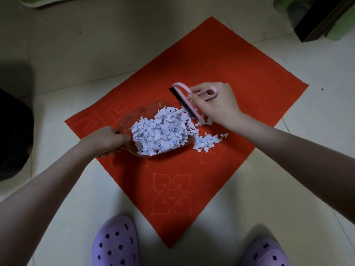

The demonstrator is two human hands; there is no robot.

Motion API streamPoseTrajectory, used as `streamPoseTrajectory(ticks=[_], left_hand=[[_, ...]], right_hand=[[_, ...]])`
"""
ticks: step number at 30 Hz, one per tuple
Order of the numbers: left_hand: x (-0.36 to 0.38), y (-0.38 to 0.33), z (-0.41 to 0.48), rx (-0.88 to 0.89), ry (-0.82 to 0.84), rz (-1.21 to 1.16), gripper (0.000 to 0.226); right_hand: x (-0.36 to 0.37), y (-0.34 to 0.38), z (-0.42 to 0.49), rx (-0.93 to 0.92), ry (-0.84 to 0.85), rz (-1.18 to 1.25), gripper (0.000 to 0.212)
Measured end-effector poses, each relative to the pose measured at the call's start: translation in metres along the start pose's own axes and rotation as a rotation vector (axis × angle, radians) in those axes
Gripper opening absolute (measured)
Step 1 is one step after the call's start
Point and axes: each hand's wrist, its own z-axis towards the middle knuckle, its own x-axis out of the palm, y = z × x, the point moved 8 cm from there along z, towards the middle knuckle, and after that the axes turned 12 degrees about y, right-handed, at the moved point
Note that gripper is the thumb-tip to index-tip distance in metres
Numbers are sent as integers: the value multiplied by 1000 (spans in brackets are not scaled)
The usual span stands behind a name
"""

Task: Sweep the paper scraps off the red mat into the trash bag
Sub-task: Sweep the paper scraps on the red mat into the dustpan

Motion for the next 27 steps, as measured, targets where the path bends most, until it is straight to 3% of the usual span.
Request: streamPoseTrajectory(ticks=[3,8,15,19,23,27], left_hand=[[2,1,2,-3,6,-17,36],[2,1,3,-11,6,-36,34],[6,3,3,-5,1,-48,37],[5,2,3,12,6,-59,39],[1,1,2,19,0,-62,38],[-5,2,0,11,3,-62,34]], right_hand=[[12,-16,3,78,89,-217,25],[55,0,-8,15,278,-188,24],[39,26,-6,-37,188,44,20],[6,4,4,37,95,-67,22],[-17,-28,12,105,-4,-19,22],[-20,-45,18,116,-22,-107,27]])
